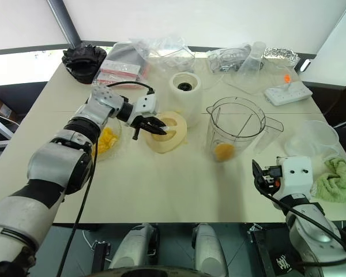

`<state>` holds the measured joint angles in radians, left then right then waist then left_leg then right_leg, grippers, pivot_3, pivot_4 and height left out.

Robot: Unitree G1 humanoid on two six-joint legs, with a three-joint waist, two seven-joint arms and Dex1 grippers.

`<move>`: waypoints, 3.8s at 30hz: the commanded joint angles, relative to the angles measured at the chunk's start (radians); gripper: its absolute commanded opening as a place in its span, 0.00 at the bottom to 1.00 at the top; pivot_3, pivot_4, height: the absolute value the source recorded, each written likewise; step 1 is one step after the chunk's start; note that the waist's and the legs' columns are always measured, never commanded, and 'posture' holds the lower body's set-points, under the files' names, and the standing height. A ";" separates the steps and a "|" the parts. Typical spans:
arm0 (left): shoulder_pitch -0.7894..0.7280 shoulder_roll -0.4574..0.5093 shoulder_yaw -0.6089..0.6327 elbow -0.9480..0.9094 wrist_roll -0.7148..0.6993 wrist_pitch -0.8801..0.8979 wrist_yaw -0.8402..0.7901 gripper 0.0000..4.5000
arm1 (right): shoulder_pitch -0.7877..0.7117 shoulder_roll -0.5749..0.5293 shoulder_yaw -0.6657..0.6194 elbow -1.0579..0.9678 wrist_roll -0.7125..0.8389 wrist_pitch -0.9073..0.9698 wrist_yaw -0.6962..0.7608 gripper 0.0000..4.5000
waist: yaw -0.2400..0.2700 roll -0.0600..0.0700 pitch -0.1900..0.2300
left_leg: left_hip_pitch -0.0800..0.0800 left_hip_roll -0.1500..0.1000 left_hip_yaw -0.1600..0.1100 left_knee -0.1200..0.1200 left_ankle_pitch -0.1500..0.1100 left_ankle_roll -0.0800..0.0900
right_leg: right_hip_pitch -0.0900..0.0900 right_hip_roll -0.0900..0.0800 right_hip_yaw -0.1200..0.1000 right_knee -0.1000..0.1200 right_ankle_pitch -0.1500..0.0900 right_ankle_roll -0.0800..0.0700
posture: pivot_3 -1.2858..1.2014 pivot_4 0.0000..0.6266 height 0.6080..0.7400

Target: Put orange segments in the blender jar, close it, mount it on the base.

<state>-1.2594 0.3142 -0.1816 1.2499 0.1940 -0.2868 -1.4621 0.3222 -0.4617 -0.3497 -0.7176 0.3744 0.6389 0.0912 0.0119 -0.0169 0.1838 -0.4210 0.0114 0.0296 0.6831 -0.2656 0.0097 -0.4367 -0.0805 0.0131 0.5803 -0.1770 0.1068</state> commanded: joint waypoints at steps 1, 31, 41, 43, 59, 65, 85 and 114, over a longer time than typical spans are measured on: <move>-0.013 0.022 0.029 -0.068 -0.052 0.005 -0.036 0.06 | -0.085 0.031 0.009 0.085 -0.050 -0.044 -0.029 0.75 | 0.000 0.000 0.000 | 0.000 0.000 0.000 0.000 0.000 0.000 | 0.000 0.000 0.000 0.000 0.000 0.000 | 0.52 0.24 1.00; -0.168 0.110 0.080 -0.184 -0.193 0.127 -0.069 0.06 | -0.436 0.182 0.062 0.368 -0.117 -0.148 -0.055 0.20 | -0.002 0.000 0.000 | 0.001 -0.001 -0.002 0.001 0.001 0.000 | -0.004 0.003 0.001 0.014 -0.001 0.001 | 0.52 0.24 1.00; -0.367 0.063 0.097 -0.054 -0.203 0.157 -0.142 0.06 | -0.439 0.244 0.154 0.217 -0.112 -0.070 -0.053 0.20 | -0.024 0.001 0.000 | 0.000 -0.001 -0.002 0.001 0.001 0.000 | -0.006 0.004 0.002 0.015 -0.002 0.003 | 0.52 0.24 1.00; -0.380 0.045 0.083 -0.044 -0.204 0.151 -0.150 0.06 | -0.438 0.247 0.179 0.210 -0.120 -0.065 -0.050 0.20 | -0.025 0.001 0.001 | 0.000 -0.001 -0.002 0.001 0.001 0.000 | -0.006 0.004 0.002 0.015 -0.002 0.003 | 0.52 0.24 1.00; -0.362 -0.028 -0.310 -0.194 -0.494 0.235 -0.152 0.06 | -0.380 0.305 0.293 0.271 -0.205 -0.113 -0.054 0.20 | -0.027 0.001 0.001 | 0.000 -0.001 -0.003 0.001 0.001 0.000 | -0.007 0.004 0.003 0.016 -0.002 0.003 | 0.52 0.24 1.00; -0.315 0.008 -0.509 -0.298 -0.641 0.279 -0.152 0.06 | -0.356 0.312 0.291 0.263 -0.214 -0.122 -0.058 0.20 | -0.027 0.001 0.001 | 0.000 -0.001 -0.002 0.001 0.001 0.000 | -0.007 0.004 0.004 0.016 -0.002 0.003 | 0.52 0.24 1.00; -0.261 -0.064 -0.759 -0.126 -0.486 -0.033 -0.152 0.06 | -0.308 0.355 0.301 0.226 -0.246 -0.132 -0.087 0.20 | -0.022 -0.003 -0.003 | 0.008 -0.001 -0.002 0.001 0.000 0.000 | 0.002 0.004 0.004 0.013 -0.003 0.002 | 0.52 0.24 1.00; -0.088 -0.162 -0.484 -0.364 -0.090 0.741 0.092 0.06 | -0.369 0.360 0.321 0.191 -0.277 -0.069 -0.089 0.20 | -0.017 0.001 -0.033 | 0.014 0.002 -0.007 -0.001 -0.001 0.001 | 0.013 0.001 0.003 0.001 -0.005 0.006 | 0.52 0.24 1.00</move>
<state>-1.4398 0.1830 -0.5850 0.8459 -0.0136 0.3562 -1.4883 -0.0197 -0.1052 -0.0629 -0.4473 0.1013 0.6117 -0.0138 -0.0053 -0.0160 0.1512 -0.4075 0.0133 0.0225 0.6826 -0.2665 0.0108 -0.4236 -0.0800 0.0157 0.5812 -0.1821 0.1125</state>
